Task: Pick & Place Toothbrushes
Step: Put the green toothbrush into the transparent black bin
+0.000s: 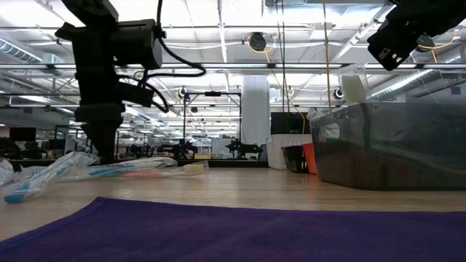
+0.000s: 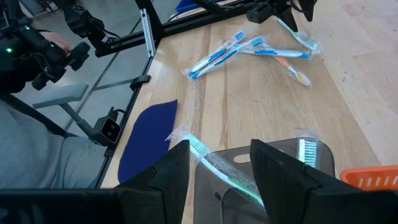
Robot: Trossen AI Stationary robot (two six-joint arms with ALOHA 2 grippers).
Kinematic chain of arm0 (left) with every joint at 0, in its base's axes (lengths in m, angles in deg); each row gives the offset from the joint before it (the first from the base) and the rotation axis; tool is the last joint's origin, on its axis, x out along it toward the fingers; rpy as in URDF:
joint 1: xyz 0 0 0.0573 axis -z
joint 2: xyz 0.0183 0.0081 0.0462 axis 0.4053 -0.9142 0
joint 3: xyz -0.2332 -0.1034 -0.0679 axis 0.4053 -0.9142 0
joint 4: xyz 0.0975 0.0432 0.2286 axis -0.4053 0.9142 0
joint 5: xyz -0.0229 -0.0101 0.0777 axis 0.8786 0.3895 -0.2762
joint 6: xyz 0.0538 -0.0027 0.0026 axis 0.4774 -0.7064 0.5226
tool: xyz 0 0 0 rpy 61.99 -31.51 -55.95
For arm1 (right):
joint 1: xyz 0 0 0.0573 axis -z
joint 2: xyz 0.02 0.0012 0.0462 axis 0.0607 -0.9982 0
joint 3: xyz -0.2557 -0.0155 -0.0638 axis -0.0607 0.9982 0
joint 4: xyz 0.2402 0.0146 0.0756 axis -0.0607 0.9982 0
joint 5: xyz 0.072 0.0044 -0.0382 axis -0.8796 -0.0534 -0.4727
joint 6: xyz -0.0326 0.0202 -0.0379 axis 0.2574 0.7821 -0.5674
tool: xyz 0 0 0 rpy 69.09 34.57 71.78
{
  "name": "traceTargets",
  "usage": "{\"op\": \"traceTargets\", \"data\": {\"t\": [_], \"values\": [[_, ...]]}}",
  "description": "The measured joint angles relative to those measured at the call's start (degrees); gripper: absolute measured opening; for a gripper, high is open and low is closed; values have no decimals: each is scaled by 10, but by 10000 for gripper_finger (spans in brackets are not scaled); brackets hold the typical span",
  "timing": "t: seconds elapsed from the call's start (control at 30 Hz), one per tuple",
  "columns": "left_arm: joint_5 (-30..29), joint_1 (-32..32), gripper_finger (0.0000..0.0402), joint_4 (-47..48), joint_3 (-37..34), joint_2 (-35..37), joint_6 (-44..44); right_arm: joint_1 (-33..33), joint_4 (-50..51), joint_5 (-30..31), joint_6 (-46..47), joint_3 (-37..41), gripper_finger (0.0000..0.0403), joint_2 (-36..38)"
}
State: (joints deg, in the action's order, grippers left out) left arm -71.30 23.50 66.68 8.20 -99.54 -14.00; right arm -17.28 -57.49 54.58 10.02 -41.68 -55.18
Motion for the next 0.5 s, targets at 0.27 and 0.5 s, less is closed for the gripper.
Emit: {"op": "traceTargets", "data": {"t": [0.27, 0.5], "values": [[27, -13, 168, -23, -28, 0, 4, 0, 0, 0, 0, 0, 160, 0], [77, -28, 168, -57, -52, 1, 6, 0, 0, 0, 0, 0, 160, 0]]}}
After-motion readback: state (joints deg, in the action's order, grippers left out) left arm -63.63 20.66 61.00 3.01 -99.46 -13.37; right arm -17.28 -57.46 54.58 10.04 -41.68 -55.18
